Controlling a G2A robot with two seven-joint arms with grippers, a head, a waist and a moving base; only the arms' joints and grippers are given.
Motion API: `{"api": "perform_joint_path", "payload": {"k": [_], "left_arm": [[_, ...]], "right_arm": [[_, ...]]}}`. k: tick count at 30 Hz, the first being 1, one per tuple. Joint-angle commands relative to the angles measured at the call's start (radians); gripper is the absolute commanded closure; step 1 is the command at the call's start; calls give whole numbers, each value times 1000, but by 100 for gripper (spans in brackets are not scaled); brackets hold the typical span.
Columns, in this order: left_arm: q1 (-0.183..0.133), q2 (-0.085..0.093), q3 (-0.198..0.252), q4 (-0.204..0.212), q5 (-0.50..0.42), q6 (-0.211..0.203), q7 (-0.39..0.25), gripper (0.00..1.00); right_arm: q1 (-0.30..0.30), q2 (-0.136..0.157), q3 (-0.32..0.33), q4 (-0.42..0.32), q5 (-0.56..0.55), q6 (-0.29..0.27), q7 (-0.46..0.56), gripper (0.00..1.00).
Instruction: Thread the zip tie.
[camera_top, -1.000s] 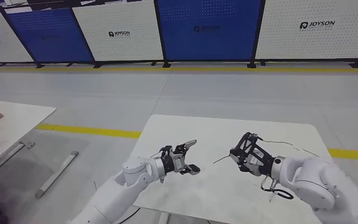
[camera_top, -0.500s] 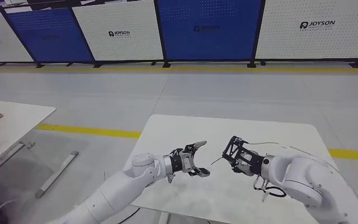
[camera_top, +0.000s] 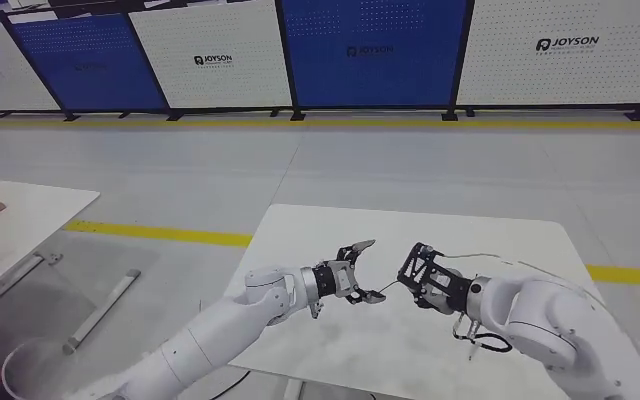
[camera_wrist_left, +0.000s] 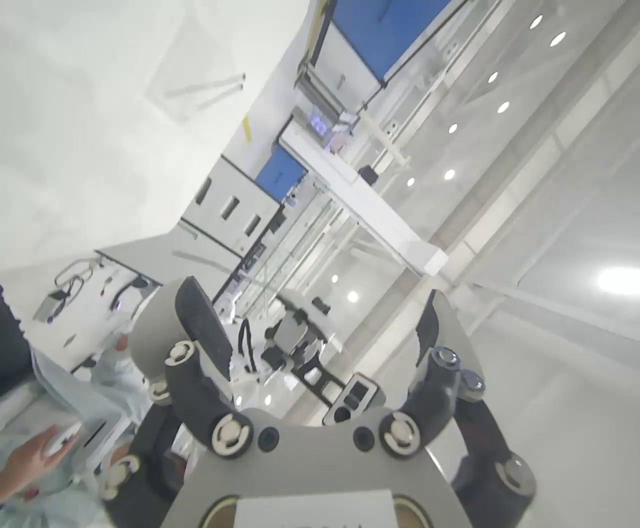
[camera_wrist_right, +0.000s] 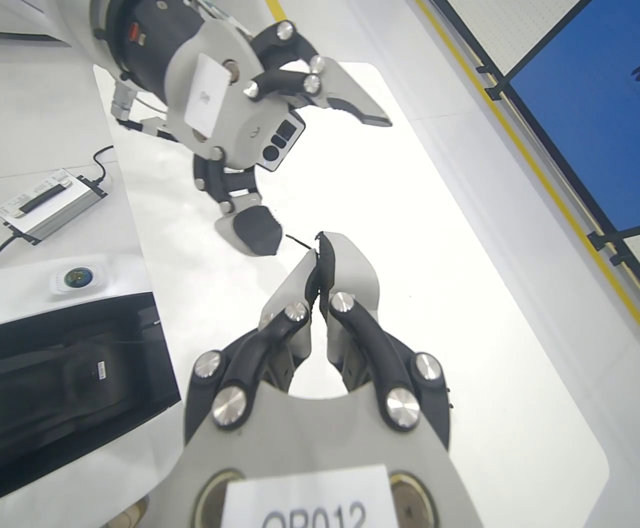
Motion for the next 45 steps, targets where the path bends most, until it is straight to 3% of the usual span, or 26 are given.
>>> {"api": "perform_joint_path", "payload": {"k": [1, 6, 10, 11, 12, 15, 21, 31, 38, 45], "left_arm": [[1, 0, -1, 0, 1, 0, -21, 0], [11, -5, 8, -1, 30, -17, 14, 0], [10, -11, 35, 9, 37, 1, -27, 3], [9, -11, 47, 12, 26, 1, -52, 35], [5, -10, 57, 16, 14, 1, -71, 44], [-15, -3, 78, 28, -6, 1, -97, 51], [-40, 7, 94, 31, -50, 1, -91, 55], [-81, 26, 151, 27, -99, 1, -143, 57], [-97, 25, 163, 37, -99, 1, -134, 81], [-100, 19, 167, 54, -99, 1, -133, 84]], "right_arm": [[0, 0, 0, 0, 0, 0, 0, 100], [0, 0, 0, 0, 0, 0, 0, 100], [0, 0, 0, 0, 0, 0, 0, 100], [0, 0, 0, 0, 0, 0, 0, 100], [0, 0, 0, 0, 0, 0, 0, 100], [0, 0, 0, 0, 0, 0, 0, 100], [0, 0, 0, 0, 0, 0, 0, 100], [0, 0, 0, 0, 0, 0, 0, 100], [0, 0, 0, 0, 0, 0, 0, 100], [0, 0, 0, 0, 0, 0, 0, 100]]}}
